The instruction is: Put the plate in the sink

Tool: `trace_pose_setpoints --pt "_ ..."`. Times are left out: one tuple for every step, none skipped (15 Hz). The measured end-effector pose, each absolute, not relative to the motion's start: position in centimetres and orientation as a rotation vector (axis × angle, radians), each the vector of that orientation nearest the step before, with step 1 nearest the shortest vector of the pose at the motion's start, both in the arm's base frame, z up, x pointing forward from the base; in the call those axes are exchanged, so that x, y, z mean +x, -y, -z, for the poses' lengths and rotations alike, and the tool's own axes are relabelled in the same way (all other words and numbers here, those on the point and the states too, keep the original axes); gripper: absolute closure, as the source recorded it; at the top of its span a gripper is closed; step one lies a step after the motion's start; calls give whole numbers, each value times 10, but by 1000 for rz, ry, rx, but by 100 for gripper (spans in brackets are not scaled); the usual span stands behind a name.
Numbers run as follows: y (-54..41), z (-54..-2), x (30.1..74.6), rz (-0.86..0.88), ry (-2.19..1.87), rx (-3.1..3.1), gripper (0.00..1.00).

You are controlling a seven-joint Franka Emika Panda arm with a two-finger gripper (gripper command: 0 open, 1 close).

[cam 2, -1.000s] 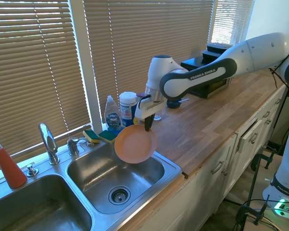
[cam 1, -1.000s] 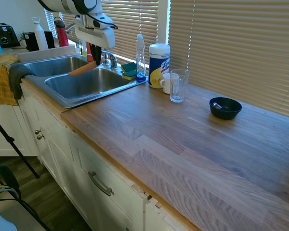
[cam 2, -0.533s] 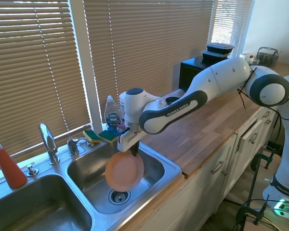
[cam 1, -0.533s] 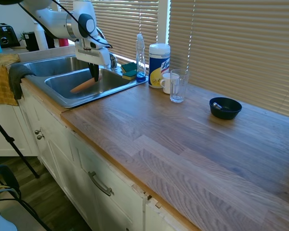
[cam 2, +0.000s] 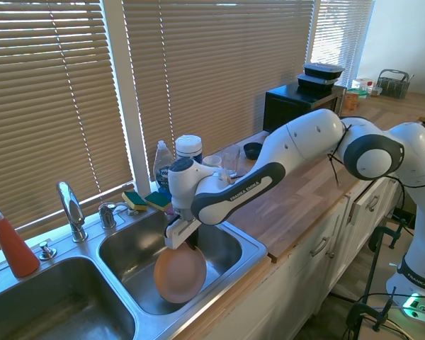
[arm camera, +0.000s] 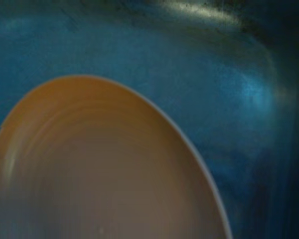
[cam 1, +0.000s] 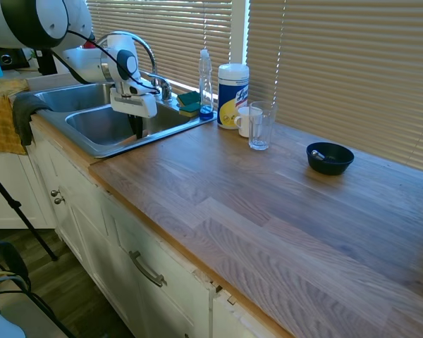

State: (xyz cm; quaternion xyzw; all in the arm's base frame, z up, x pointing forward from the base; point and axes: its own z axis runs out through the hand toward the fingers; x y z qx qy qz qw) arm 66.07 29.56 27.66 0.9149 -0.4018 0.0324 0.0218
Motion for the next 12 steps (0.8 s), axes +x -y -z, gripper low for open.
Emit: trace_pose_setpoints --pt "-297 -278 661 -99 1246 2832 0" --pt "-298 -279 661 -97 1248 2830 0" --pt "-298 -279 660 -97 1248 2829 0" --pt "-298 -280 660 -97 1250 2829 0" --pt "-298 -281 661 -100 1252 2830 0" --pt "-299 -284 661 -105 1253 2833 0" --pt "-299 -290 661 -114 1256 2838 0" --pt "-299 -298 661 -126 1259 2844 0" --pt "-299 -308 660 -139 1263 2851 0" --pt "-300 -317 655 -148 1268 2854 0" --pt "-301 -326 649 -155 1276 2855 0" --pt "-301 -336 643 -163 1285 2855 0"
